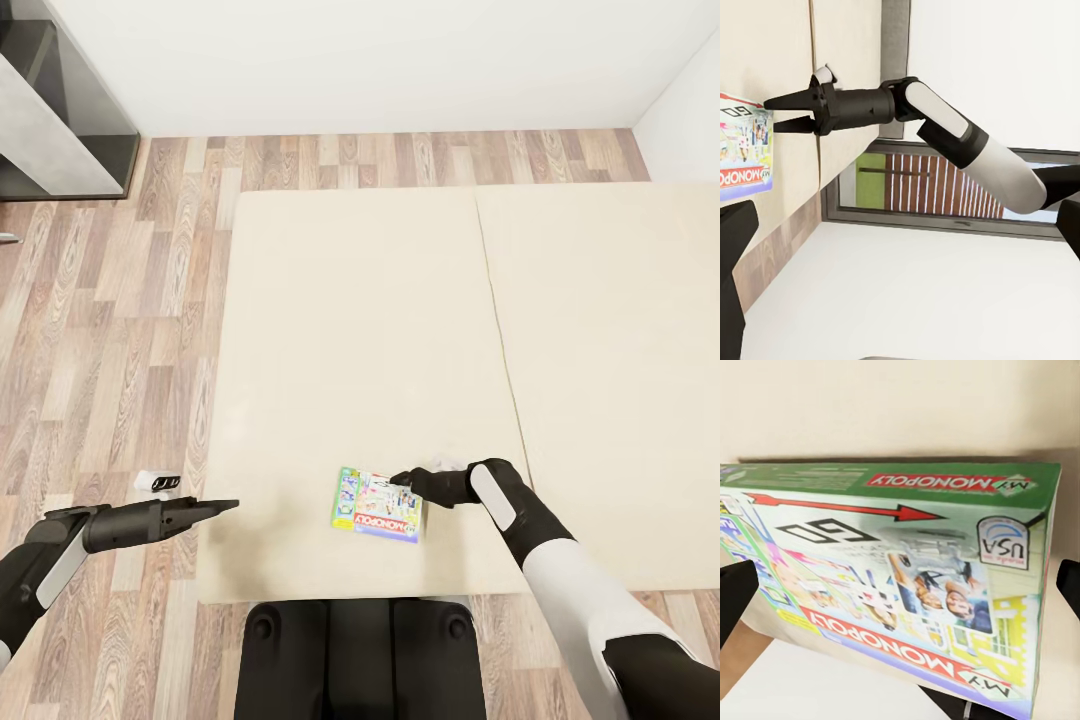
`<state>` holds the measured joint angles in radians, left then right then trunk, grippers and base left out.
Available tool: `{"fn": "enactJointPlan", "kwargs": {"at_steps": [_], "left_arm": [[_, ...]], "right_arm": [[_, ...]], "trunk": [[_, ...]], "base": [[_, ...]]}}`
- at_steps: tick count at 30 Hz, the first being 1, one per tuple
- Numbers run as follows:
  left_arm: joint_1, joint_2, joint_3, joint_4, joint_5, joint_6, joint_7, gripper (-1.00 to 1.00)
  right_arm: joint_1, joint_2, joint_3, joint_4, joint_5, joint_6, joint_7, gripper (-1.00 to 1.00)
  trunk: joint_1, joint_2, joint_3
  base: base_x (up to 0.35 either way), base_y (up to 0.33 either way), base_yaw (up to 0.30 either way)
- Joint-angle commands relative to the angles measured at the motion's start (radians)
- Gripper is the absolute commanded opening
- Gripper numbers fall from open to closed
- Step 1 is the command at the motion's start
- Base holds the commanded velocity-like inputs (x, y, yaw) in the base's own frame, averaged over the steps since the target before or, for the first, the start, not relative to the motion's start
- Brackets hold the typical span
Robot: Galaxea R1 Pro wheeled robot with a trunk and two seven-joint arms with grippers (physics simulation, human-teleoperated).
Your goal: Put all the toys in the child's room - the three board games (two on the bed and one on the table), the two jigsaw puzzles on the table, and the tennis ball on the table - inside the toy box on the table in the child's room.
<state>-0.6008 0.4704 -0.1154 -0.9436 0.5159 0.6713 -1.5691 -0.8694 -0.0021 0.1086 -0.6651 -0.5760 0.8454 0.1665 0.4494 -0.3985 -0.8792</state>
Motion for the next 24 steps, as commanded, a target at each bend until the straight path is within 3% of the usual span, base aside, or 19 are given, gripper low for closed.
{"fn": "enactJointPlan", "kwargs": {"at_steps": [1,24], "left_arm": [[-0.001,0.001,-0.004,0.0,0.006,0.01,-0.002,1.0],[-0.001,0.002,-0.004,0.0,0.006,0.011,-0.002,1.0]], "right_arm": [[0.0,0.0,0.0,-0.001,0.01,0.003,0.008,1.0],[0.0,0.0,0.0,-0.001,0.011,0.003,0.008,1.0]], "trunk": [[0.001,-0.002,-0.001],[0.001,-0.002,-0.001]], "base": [[0.0,0.0,0.0],[0.0,0.0,0.009]]}}
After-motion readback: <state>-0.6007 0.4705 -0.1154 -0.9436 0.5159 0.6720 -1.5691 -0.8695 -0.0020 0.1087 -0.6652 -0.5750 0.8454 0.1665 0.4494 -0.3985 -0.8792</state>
